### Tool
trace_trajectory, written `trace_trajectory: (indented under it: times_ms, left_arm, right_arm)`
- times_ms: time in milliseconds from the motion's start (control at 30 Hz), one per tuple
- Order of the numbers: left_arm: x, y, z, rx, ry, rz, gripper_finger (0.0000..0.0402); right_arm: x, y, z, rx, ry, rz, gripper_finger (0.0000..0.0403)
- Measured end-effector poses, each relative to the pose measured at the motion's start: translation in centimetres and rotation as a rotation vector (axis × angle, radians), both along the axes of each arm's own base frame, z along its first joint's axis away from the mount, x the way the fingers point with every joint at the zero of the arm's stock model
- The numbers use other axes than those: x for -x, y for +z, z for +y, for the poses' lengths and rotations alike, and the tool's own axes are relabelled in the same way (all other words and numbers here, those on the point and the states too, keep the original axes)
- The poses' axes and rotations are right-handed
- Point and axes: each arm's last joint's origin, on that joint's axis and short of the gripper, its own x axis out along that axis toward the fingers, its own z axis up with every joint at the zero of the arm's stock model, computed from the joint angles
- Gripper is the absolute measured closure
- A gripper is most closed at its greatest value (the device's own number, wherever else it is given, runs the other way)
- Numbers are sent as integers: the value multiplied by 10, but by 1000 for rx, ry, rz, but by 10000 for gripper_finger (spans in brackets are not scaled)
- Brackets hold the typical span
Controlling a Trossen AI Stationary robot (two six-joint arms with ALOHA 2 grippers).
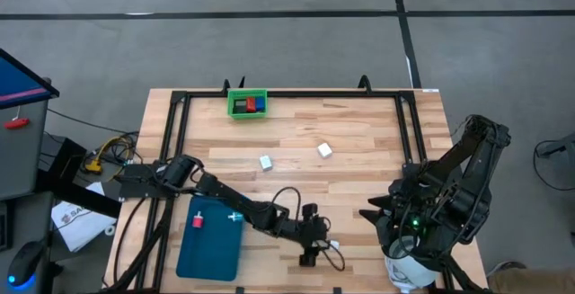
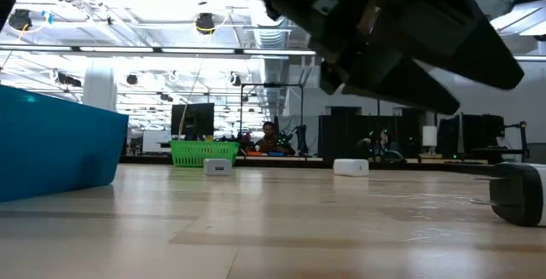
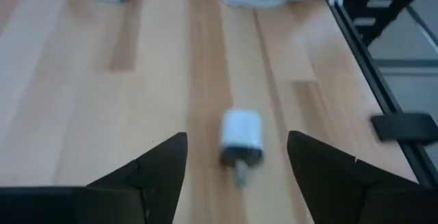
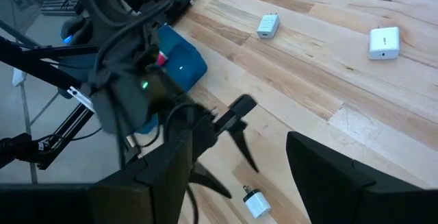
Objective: Pick & Place Office items
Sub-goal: Put the white and black charger adapter into the blue bin
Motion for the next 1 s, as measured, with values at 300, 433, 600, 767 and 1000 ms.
trace_trajectory:
  times_ms: [300, 433, 600, 767, 1000]
  left_arm:
    - [-8, -8, 5, 27, -84, -20, 157]
    - [-7, -11, 0, 1, -111, -24, 152]
    - [-8, -14, -1, -7, -127, -43, 151]
    - [-9, -14, 2, -30, -116, -39, 154]
    - [10, 26, 16, -131, -58, 5, 166]
  right_arm:
    - [0, 0, 0, -6, 2, 4, 173]
    - [0, 0, 0, -15, -7, 2, 173]
    - [0, 0, -1, -15, -11, 3, 173]
    - [-1, 0, 0, -13, -3, 1, 173]
    - [9, -14, 35, 10, 173, 71, 173]
